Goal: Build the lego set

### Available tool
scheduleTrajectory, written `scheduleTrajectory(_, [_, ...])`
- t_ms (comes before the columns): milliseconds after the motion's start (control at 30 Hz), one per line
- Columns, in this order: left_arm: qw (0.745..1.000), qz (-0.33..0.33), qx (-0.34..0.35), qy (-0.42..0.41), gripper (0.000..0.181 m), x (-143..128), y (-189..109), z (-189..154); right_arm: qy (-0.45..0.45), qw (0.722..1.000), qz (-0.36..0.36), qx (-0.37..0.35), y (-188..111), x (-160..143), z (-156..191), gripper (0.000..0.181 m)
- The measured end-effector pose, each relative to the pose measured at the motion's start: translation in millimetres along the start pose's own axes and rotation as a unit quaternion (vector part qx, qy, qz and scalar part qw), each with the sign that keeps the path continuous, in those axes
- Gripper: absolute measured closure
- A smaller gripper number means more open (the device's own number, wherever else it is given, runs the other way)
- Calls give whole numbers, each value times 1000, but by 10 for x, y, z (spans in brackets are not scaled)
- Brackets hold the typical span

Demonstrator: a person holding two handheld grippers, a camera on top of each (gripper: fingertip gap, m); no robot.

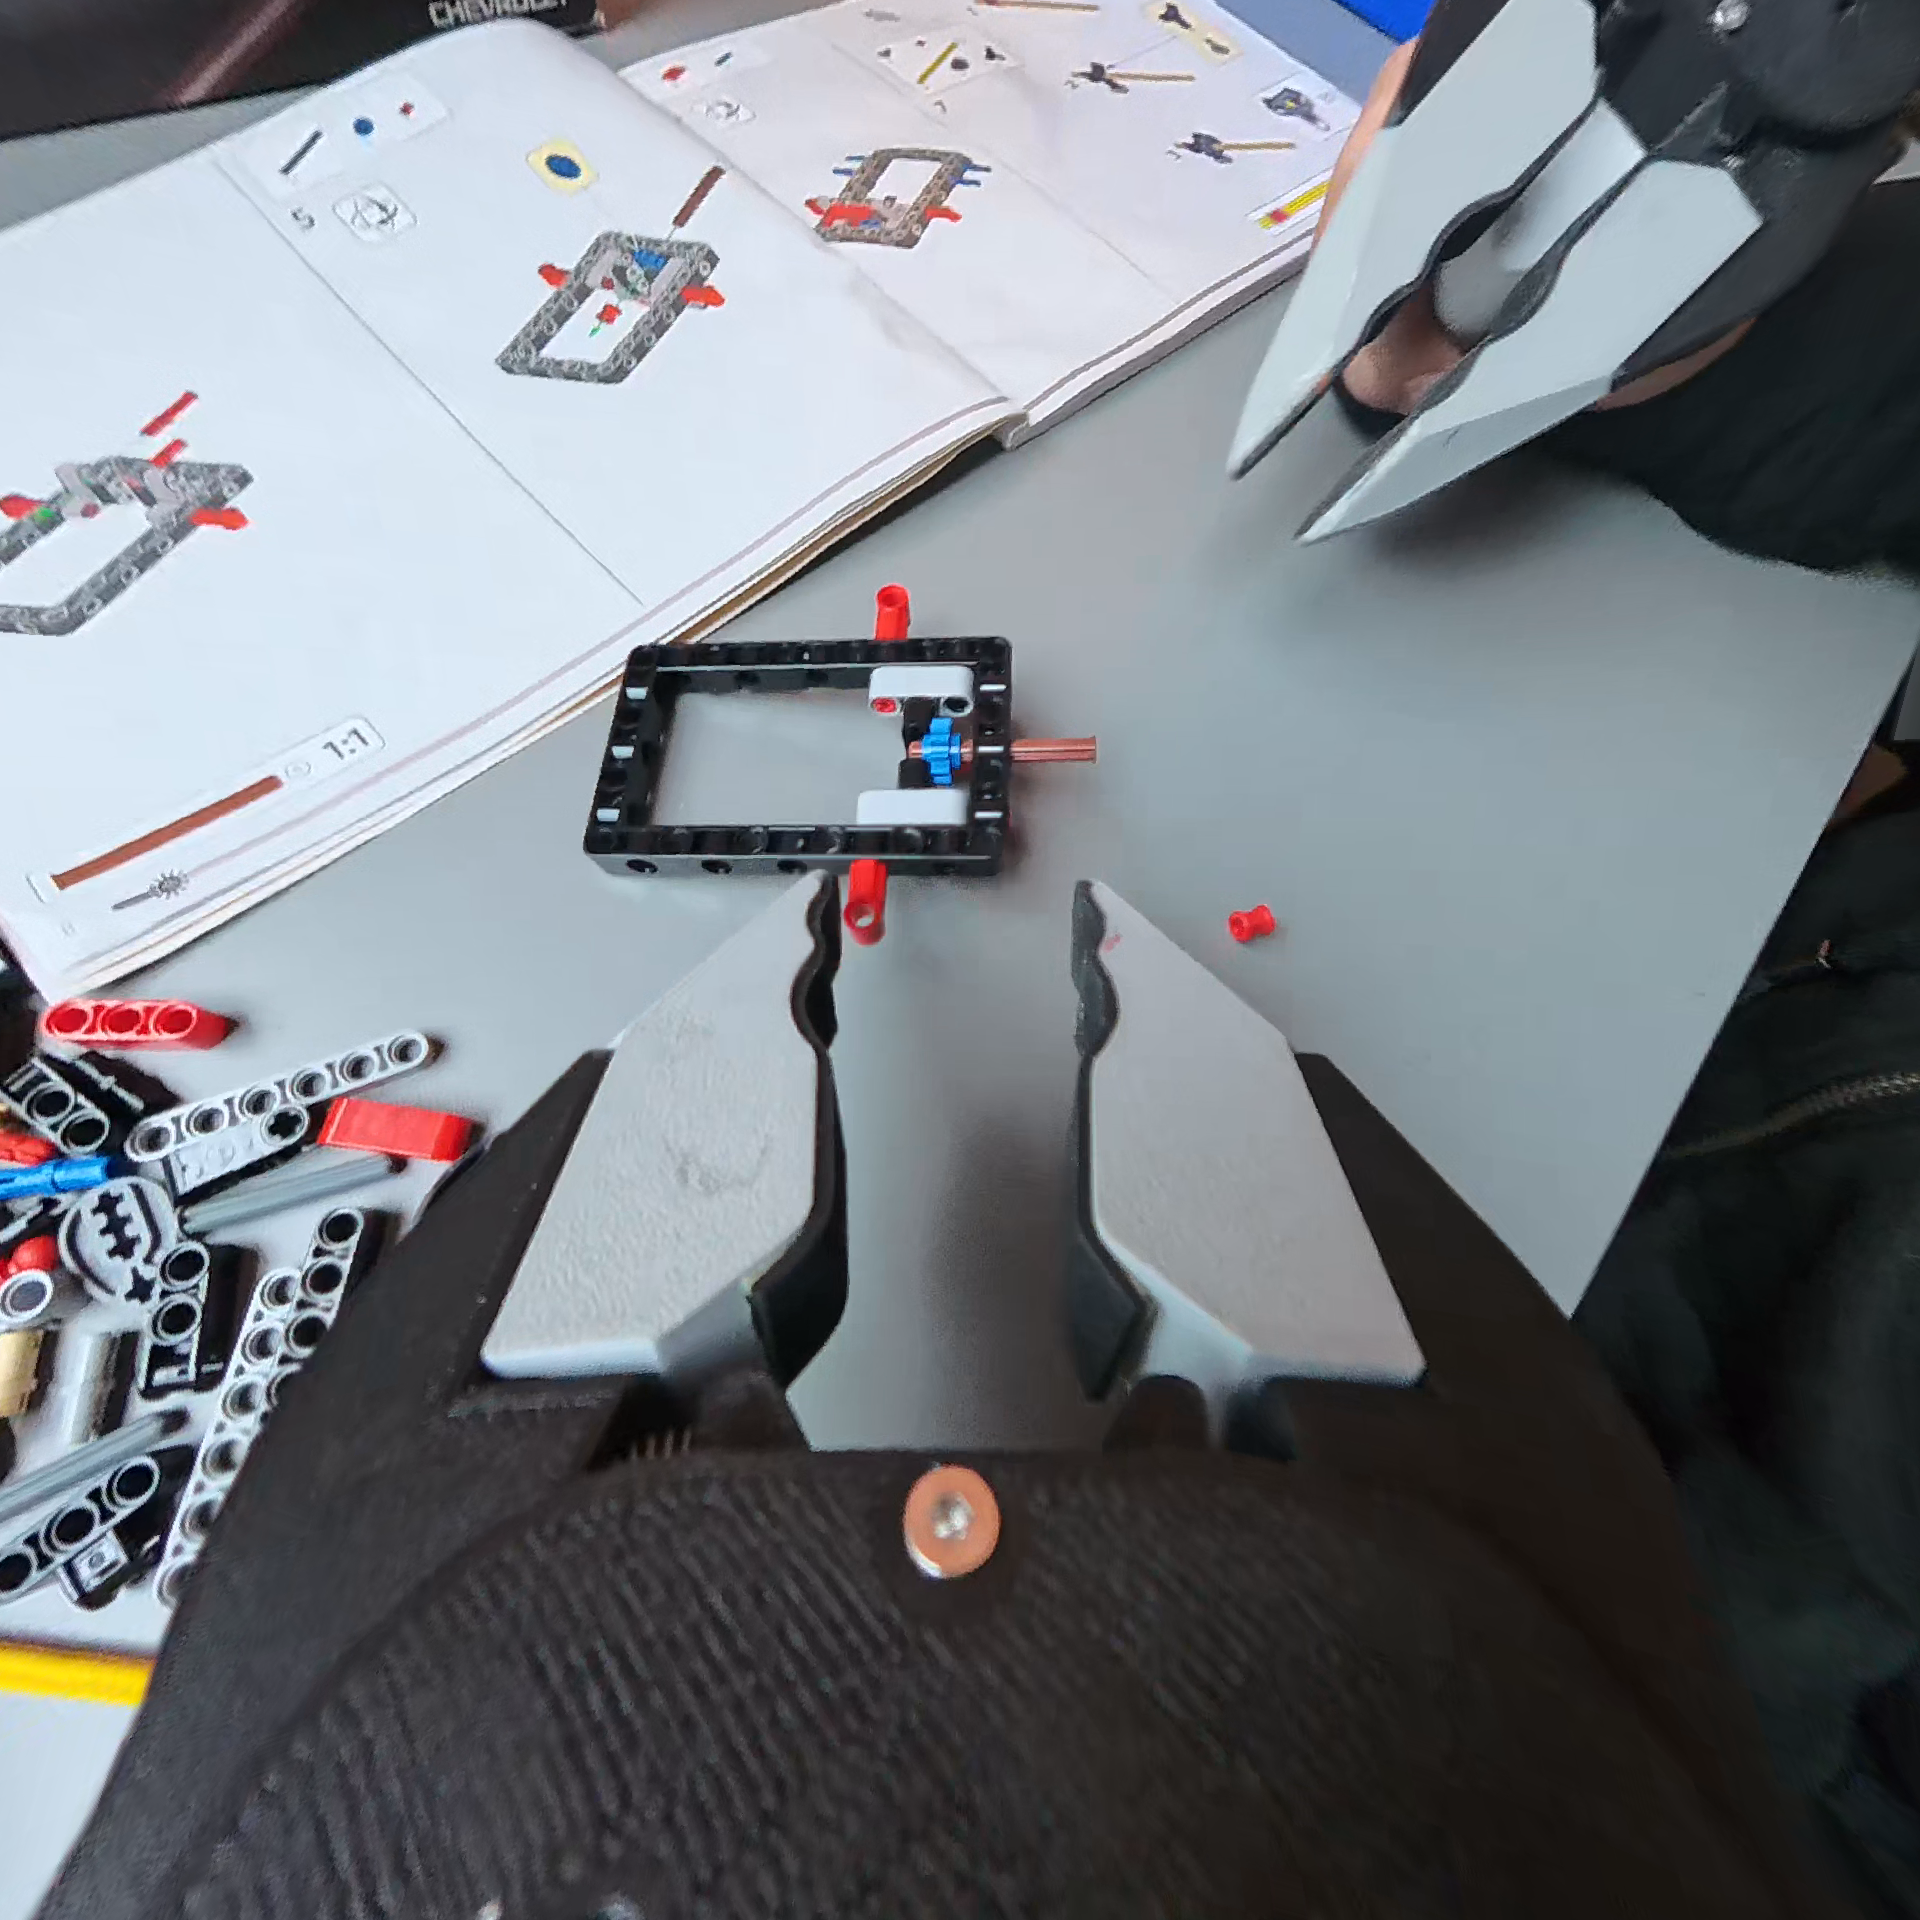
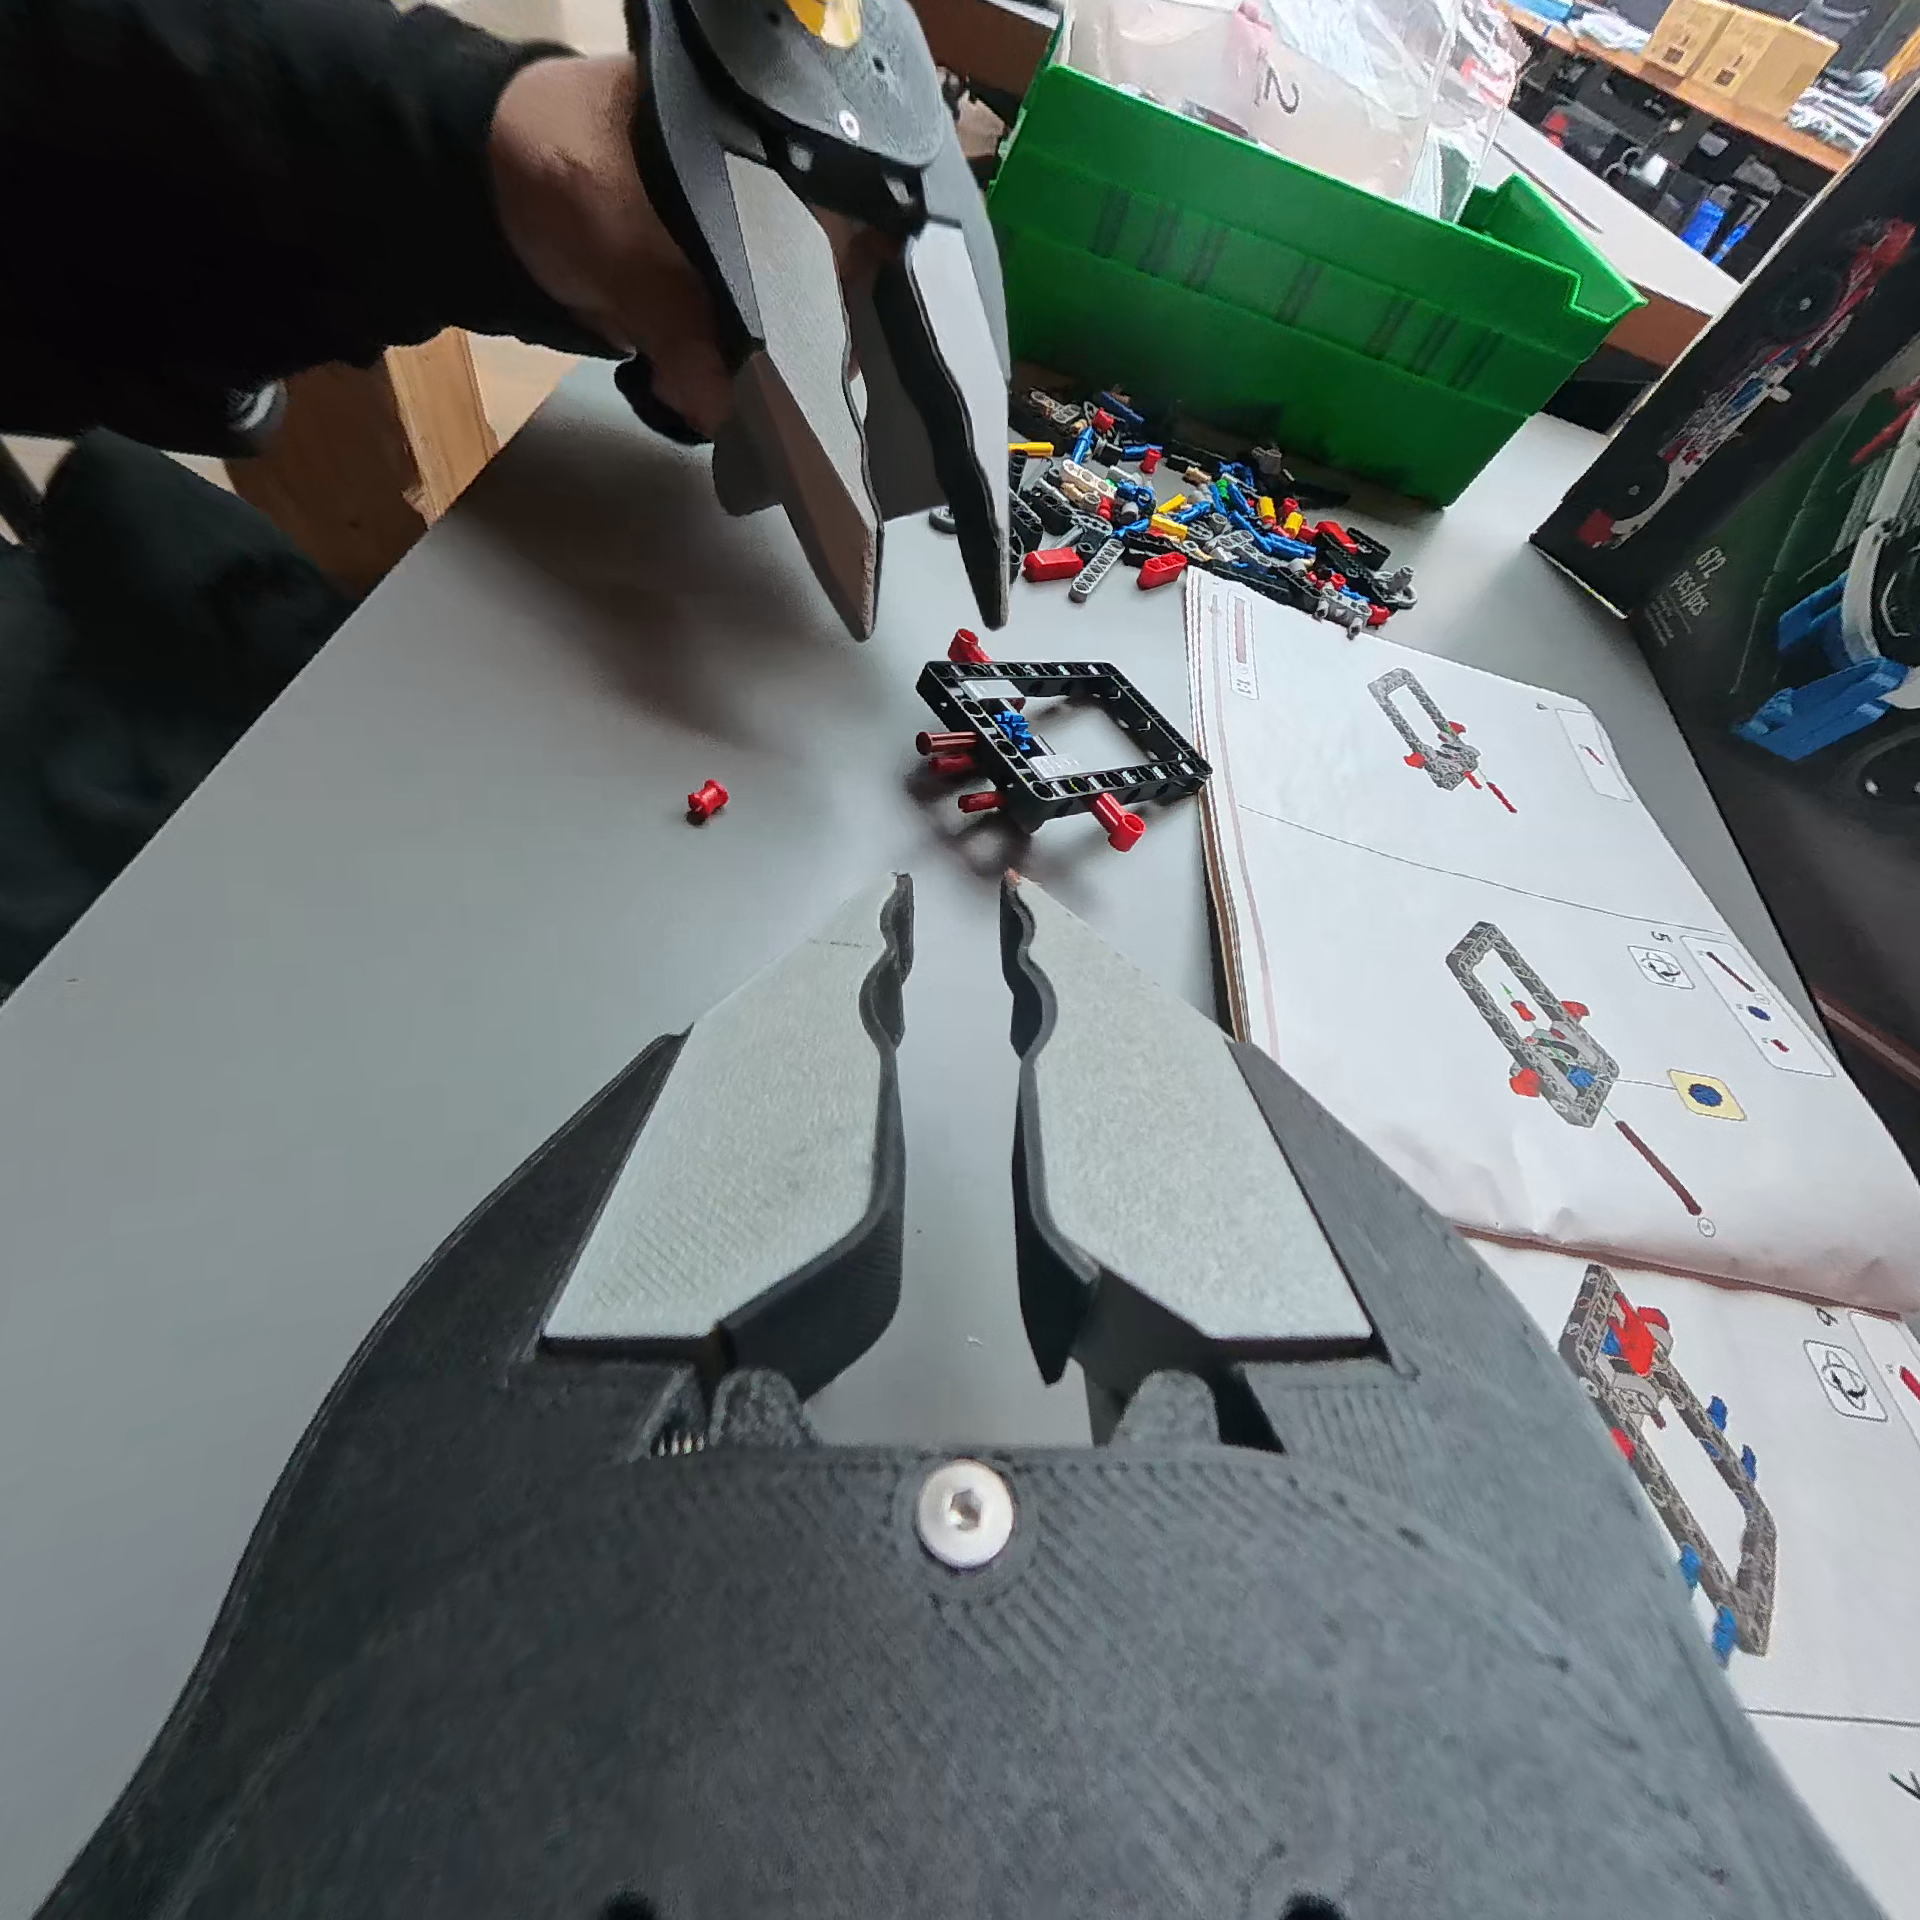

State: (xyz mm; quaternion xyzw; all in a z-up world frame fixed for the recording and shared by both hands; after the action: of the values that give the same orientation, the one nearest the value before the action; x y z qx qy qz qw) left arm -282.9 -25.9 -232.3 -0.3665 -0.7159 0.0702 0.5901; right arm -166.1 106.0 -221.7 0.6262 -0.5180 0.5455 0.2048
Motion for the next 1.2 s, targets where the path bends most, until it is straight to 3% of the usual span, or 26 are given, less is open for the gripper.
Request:
scheduleTrajectory(333, [998,-58,23,6,135,20,-67,79,54,998,-29,28,-57,52,-50,168])
scheduleTrajectory(667, [998,-33,43,14,137,123,-66,315,68,996,-37,38,-67,68,-56,168])
scheduleTrajectory(1000, [992,99,43,61,137,189,-5,468,67,996,-38,39,-68,69,-54,168])
scheduleTrajectory(1200, [990,114,55,55,140,102,-17,404,65,996,-38,40,-66,70,-48,168])
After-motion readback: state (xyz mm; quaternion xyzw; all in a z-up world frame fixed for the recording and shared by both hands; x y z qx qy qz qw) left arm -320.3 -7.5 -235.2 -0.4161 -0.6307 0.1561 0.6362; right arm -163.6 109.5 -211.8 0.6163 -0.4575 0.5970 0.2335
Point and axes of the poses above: each gripper's, where its closed fingertips meet, y out along the fingers, x out of its top, z = x × y across the jaws, the point moved 5 cm from there along -y, back along the fingers, and after that the axes turned 14 degrees about -x, right-handed, at the moved point
